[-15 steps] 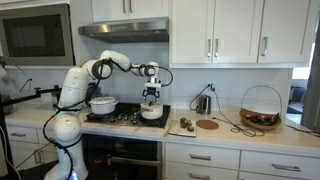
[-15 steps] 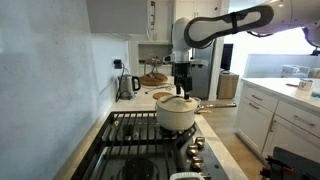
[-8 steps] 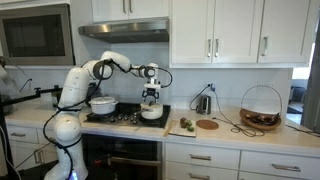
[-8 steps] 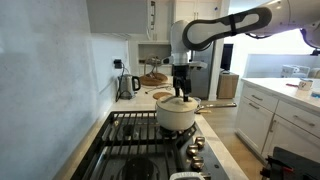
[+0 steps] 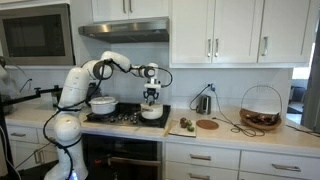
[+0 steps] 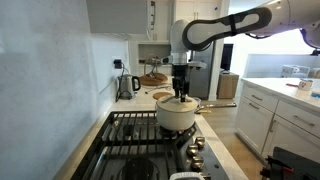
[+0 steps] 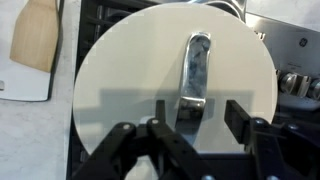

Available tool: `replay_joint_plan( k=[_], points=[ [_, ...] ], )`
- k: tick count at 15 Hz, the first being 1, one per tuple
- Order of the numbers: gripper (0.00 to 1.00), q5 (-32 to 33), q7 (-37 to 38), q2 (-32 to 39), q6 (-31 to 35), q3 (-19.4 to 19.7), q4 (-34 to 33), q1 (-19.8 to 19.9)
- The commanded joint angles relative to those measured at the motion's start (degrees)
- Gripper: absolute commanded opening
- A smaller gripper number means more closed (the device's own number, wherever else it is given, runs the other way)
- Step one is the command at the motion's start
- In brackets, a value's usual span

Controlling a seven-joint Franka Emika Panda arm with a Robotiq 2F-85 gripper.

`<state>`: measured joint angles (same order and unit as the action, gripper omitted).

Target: Remove the lid from the pot and use the spatula to stir the contents inside.

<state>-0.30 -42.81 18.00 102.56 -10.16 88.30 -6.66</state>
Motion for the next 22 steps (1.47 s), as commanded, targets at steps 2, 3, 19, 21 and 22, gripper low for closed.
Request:
replay_joint_plan(
  k=[2, 3, 19, 21, 22],
  points=[
    [0.27, 0.5, 0.1, 0.4, 1.2, -0.2, -0.5, -0.2],
    [0.18, 0.6, 0.1, 0.4, 1.4, -0.2, -0.3, -0.2],
    [0.06, 3.5, 0.4, 0.6, -1.3, -0.8, -6.0, -2.1],
    [0.06, 4.0, 0.4, 1.2, -2.2, -1.3, -8.1, -3.1],
    [0.06, 4.3, 0.4, 1.5, -2.7, -1.5, -9.0, -3.5]
  ],
)
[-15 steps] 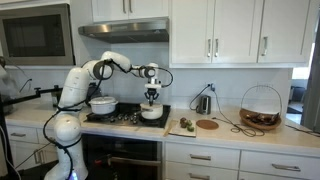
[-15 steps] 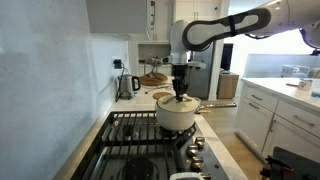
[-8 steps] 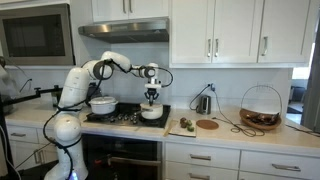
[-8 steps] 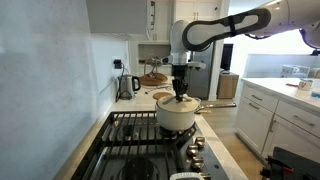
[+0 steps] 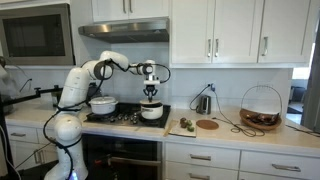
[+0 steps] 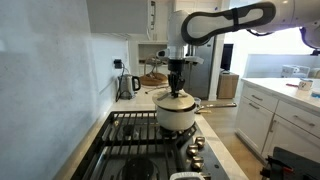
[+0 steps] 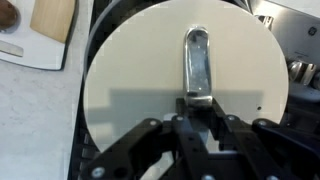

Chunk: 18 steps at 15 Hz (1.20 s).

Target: Remove the lid from the pot and use the spatula to stir the contents inside.

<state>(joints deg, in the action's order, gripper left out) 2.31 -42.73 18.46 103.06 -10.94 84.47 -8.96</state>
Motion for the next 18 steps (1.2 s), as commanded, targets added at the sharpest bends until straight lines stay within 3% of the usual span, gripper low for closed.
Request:
replay_joint_plan(
  k=[1, 13, 18],
  points=[
    [0.06, 2.1, 0.2, 1.5, -4.0, -1.0, -6.4, -1.8],
    [0.06, 6.2, -1.6, 10.1, -14.3, -3.4, -19.8, -8.5],
    [0.06, 6.2, -5.5, 14.0, -18.5, -4.3, -24.7, -10.6]
  ],
)
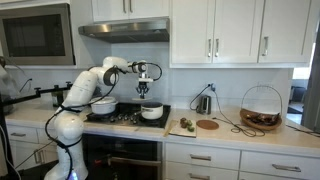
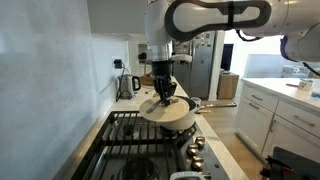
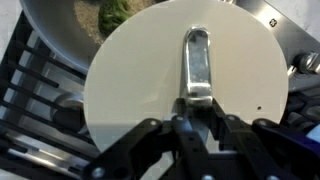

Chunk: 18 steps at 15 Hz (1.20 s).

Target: Remove the lid from the pot and use the spatula to stir the contents inside.

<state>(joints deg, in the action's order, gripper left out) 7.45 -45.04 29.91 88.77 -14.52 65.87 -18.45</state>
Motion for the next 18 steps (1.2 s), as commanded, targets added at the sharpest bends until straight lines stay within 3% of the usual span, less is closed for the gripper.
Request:
replay_joint_plan(
  k=[1, 7, 18],
  points=[
    [0.06, 0.9, -4.5, 3.2, -4.8, -0.8, -7.0, -1.4],
    [0.06, -0.2, -11.6, 6.0, -5.3, -2.3, -9.8, -2.2],
    [0.06, 0.1, -19.4, 13.2, -11.4, -2.2, -19.9, -7.1]
  ],
)
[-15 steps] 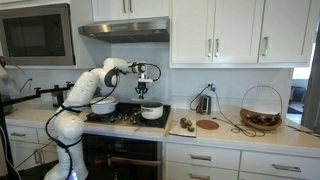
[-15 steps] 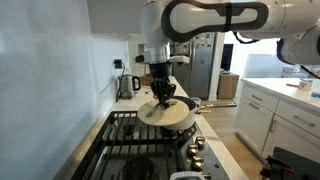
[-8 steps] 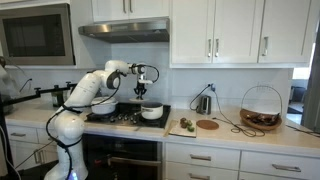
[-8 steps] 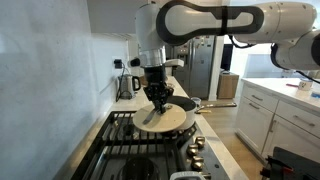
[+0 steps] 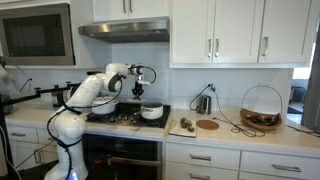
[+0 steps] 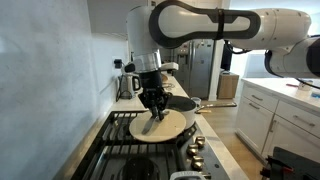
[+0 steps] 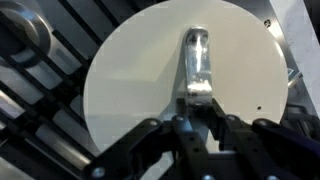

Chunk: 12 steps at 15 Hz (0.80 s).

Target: Remove the lid from the pot and use the spatula to stir the contents inside.

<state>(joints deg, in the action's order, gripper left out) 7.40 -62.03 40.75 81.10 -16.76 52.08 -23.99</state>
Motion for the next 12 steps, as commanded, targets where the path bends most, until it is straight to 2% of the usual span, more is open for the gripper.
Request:
replay_joint_plan(
  k=[1, 5, 12],
  points=[
    [0.06, 0.1, -3.1, 3.0, -4.3, 0.1, -7.0, -2.0],
    [0.06, 0.0, -3.7, 5.7, -5.0, 0.6, -10.0, -3.3],
    [0.06, -0.2, -1.5, 8.0, -0.2, 0.0, -9.3, -2.8]
  ],
)
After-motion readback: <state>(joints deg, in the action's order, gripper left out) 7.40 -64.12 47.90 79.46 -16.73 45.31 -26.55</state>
